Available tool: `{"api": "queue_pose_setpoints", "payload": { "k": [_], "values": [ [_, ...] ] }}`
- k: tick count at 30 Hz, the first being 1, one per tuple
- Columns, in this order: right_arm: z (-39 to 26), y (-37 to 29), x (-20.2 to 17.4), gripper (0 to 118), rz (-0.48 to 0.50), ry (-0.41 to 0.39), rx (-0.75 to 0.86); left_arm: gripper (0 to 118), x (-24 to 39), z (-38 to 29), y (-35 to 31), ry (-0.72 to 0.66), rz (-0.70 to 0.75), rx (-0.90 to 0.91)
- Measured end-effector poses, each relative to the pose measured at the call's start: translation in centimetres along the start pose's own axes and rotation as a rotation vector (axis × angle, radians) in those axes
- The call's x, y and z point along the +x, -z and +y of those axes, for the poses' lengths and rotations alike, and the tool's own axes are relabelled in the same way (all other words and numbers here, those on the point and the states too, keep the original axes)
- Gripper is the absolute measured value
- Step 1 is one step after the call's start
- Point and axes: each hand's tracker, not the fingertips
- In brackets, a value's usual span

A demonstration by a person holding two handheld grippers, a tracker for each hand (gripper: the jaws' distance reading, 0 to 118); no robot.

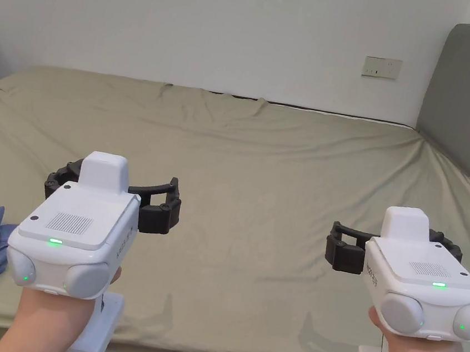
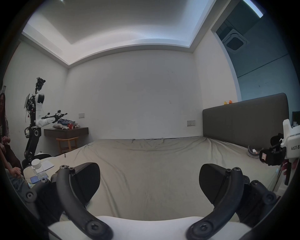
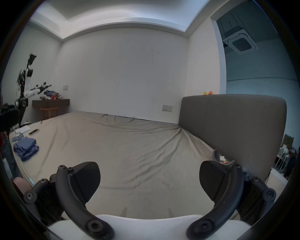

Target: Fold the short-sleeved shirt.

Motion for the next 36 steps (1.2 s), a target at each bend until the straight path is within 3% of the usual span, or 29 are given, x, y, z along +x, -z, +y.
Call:
{"api": "queue_pose_setpoints", "payload": {
  "k": [3,9,14,20,26,36],
  "values": [
    [0.0,0.1,-0.2,118,0.1,0.154,-0.074,117,0.3,-0.2,0.1,0.01,-0.016,-0.017],
    [1.4,-1.4,-2.2,118,-0.016,0.096,0.067,117,0.6,-0.3,0.2,-0.01,-0.038,-0.041],
    [1.4,-1.5,-3.7,118,-0.002,0.052,0.023,117,1.0,-0.2,-0.2,0.016,-0.033,-0.029],
    [1.7,-1.8,-4.4,118,0.05,0.059,0.002,117,0.7,0.0,-0.2,-0.007,-0.036,-0.024],
    [2.0,-2.1,-3.9,118,0.095,0.122,0.004,117,0.3,0.1,-0.2,-0.027,-0.029,-0.025],
    [1.9,-1.4,-3.9,118,0.054,0.13,-0.037,117,0.1,0.1,-0.1,-0.036,-0.024,-0.028]
  ]
}}
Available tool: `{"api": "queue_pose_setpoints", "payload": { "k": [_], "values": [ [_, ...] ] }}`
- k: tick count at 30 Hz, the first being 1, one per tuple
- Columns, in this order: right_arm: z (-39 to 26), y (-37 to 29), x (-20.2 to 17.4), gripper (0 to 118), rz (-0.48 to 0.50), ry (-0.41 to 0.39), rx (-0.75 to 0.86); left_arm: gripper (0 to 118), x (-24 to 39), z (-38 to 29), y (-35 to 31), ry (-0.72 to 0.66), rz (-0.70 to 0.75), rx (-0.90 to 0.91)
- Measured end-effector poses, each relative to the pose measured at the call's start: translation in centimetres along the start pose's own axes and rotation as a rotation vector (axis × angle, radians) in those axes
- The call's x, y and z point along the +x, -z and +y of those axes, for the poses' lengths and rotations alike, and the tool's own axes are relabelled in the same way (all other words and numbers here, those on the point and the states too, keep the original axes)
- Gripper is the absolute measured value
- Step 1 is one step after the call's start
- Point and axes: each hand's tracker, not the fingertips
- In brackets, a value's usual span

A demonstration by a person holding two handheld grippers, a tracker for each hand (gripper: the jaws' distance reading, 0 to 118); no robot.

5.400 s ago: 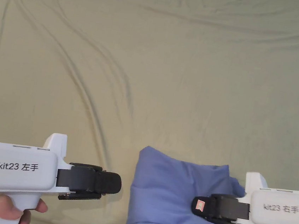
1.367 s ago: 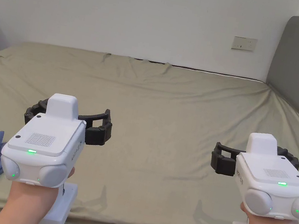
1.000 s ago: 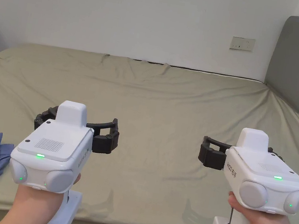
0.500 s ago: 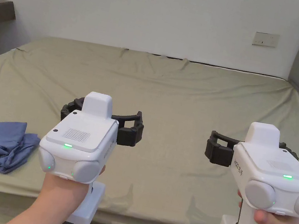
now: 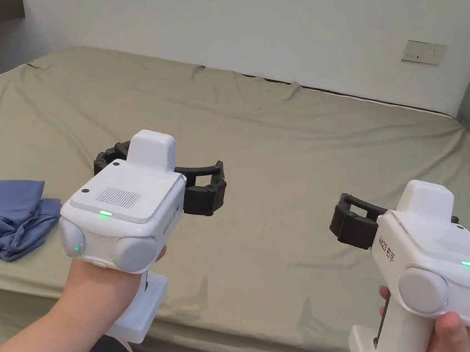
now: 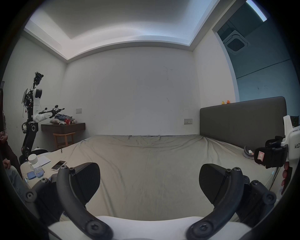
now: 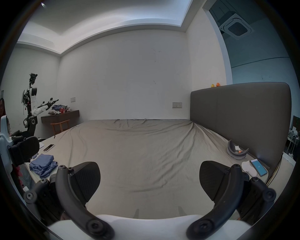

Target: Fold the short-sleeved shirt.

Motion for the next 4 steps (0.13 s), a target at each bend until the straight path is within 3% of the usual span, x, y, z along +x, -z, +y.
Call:
{"api": "queue_pose_setpoints", "payload": {
  "k": [4],
  "values": [
    [-0.3,0.17,0.28,118,0.0,0.016,-0.012,117,0.03,-0.05,0.04,0.002,0.003,-0.002]
  ]
}}
